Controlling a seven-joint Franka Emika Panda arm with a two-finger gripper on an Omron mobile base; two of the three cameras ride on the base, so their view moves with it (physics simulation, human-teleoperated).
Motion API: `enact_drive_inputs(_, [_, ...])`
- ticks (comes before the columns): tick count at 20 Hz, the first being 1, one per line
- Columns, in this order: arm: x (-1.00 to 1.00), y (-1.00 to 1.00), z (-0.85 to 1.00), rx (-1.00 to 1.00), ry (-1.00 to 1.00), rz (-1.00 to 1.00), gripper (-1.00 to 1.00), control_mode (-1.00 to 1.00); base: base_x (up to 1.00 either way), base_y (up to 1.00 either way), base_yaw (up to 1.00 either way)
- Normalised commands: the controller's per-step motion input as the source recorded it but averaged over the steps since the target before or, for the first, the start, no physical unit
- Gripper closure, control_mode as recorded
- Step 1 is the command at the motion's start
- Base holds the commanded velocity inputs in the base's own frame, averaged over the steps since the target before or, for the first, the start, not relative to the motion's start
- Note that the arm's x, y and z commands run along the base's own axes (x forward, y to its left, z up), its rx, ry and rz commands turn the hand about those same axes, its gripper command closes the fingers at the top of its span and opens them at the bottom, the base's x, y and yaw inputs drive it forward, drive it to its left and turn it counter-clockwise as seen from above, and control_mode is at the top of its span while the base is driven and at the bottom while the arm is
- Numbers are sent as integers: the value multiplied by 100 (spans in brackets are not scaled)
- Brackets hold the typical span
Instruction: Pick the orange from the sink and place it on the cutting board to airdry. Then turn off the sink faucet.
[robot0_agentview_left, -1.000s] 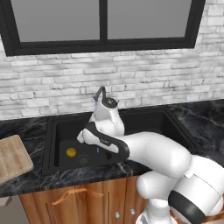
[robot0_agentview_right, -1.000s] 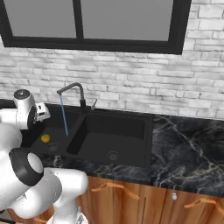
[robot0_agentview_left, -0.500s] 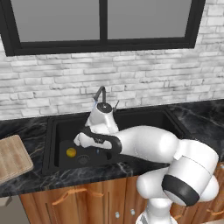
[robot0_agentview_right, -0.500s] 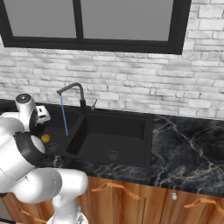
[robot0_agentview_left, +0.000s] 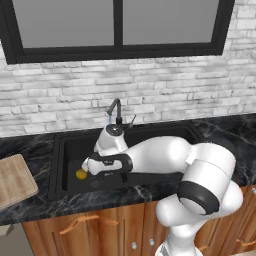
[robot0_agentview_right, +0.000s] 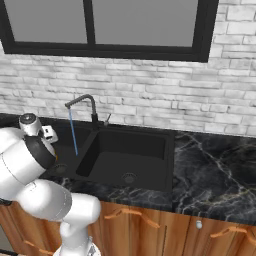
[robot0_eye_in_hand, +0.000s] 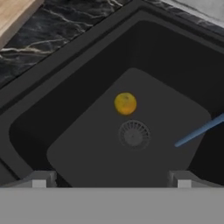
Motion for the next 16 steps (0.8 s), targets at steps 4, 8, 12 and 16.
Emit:
enact_drive_inputs(4, [14, 2, -25, -1, 0, 0, -100, -100, 0, 0, 0])
enact_drive_inputs(8, [18, 2, -26, 0, 0, 0, -100, -100, 0, 0, 0])
enact_drive_inputs(12, [17, 7, -28, 0, 0, 0, -100, -100, 0, 0, 0])
enact_drive_inputs(16, [14, 13, -23, -2, 0, 0, -100, -100, 0, 0, 0])
